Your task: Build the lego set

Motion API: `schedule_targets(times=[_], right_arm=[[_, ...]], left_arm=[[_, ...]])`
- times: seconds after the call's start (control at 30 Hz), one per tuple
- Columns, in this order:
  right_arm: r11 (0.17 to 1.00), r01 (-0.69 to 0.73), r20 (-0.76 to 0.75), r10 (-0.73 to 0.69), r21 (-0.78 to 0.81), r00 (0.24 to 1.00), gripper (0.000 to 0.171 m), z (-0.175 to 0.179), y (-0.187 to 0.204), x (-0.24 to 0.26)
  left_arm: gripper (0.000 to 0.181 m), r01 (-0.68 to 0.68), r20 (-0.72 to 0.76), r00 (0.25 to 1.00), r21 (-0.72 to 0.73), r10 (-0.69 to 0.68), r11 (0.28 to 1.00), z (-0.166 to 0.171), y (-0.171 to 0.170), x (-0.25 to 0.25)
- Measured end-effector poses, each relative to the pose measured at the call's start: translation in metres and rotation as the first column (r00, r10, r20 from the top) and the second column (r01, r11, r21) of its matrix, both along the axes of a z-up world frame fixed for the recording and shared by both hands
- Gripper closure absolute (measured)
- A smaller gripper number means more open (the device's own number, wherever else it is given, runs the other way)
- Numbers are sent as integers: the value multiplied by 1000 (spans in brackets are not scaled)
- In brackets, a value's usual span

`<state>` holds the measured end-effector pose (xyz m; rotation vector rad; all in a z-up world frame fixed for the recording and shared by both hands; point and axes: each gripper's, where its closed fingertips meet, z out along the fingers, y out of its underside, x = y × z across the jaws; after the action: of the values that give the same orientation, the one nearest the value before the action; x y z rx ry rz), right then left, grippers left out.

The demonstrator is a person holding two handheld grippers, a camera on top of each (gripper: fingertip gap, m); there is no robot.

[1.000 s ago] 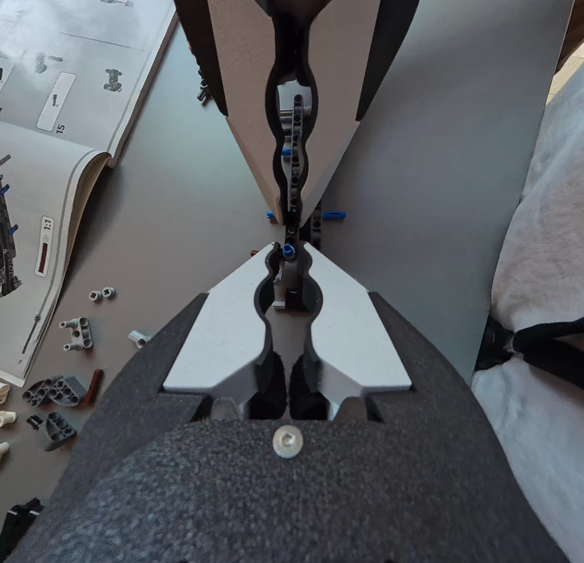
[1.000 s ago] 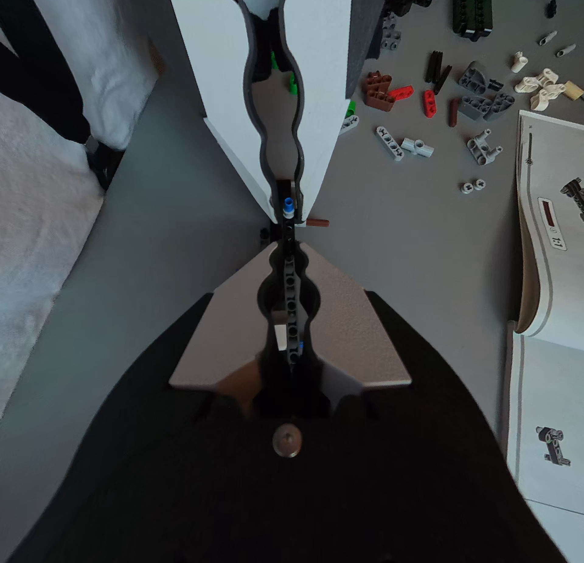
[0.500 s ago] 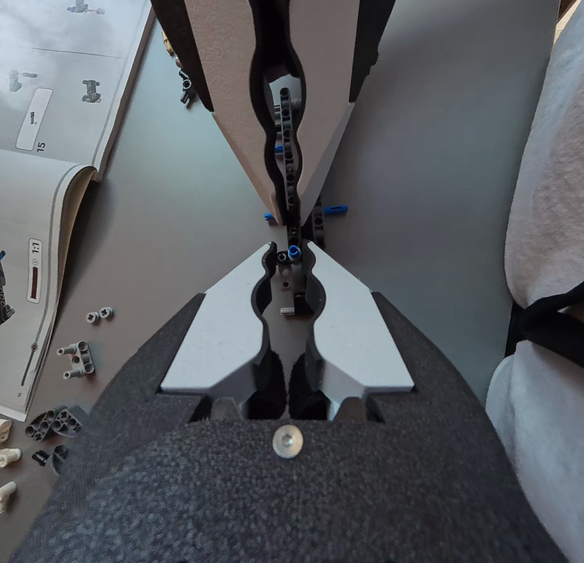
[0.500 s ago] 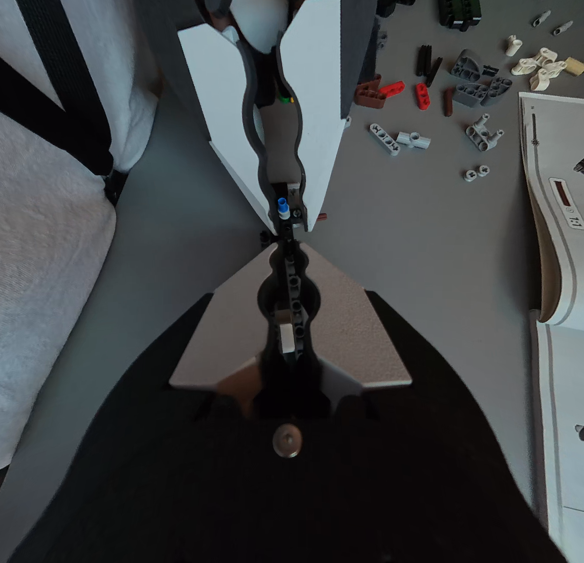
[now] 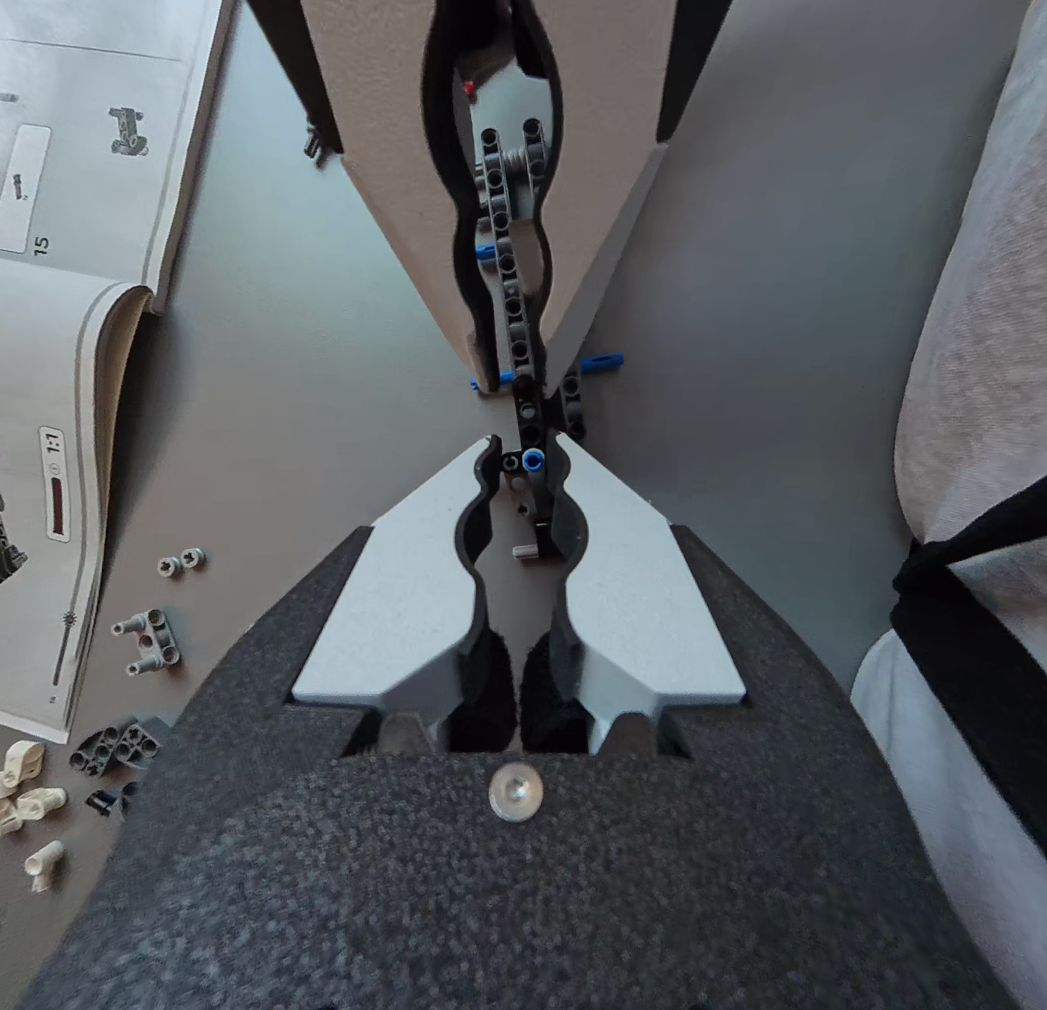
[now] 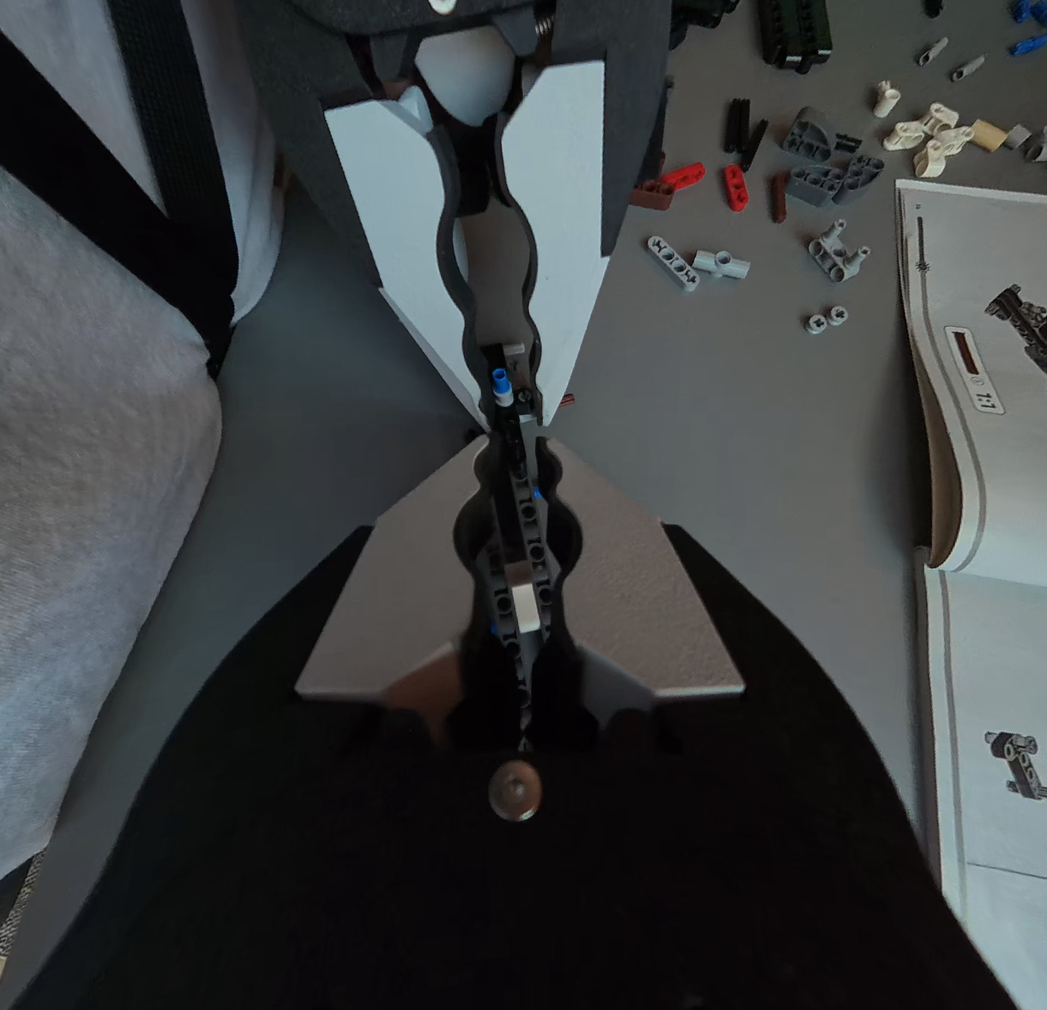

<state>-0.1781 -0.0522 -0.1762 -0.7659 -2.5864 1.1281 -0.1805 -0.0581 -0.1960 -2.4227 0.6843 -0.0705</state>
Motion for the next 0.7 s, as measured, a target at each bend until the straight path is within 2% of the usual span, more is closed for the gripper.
schedule_targets(times=[0.07,0.1,0.23,0.3,0.4,0.7], right_arm=[[1000,-17,-12,17,-2,1000,164,2,-4,0],[1000,-22,-15,22,8,1000,171,0,-4,1],[1000,-9,-10,9,-5,1000,171,-2,-2,0],[1000,6,-7,-6,6,1000,171,-6,0,-2],[999,21,20,-21,-27,1000,171,-7,0,-2],[999,-14,-7,14,29,1000,171,-9,-8,-4]], left_arm=[[168,-1,-1,1000,-4,1,1000,0,0,0],[168,1,-1,1000,-4,-1,1000,0,0,0],[168,-5,9,1000,7,5,1000,2,1,1],[168,-8,45,999,57,5,998,9,5,4],[167,-10,64,998,51,6,999,8,5,3],[167,3,47,999,27,-4,1000,-1,0,2]])
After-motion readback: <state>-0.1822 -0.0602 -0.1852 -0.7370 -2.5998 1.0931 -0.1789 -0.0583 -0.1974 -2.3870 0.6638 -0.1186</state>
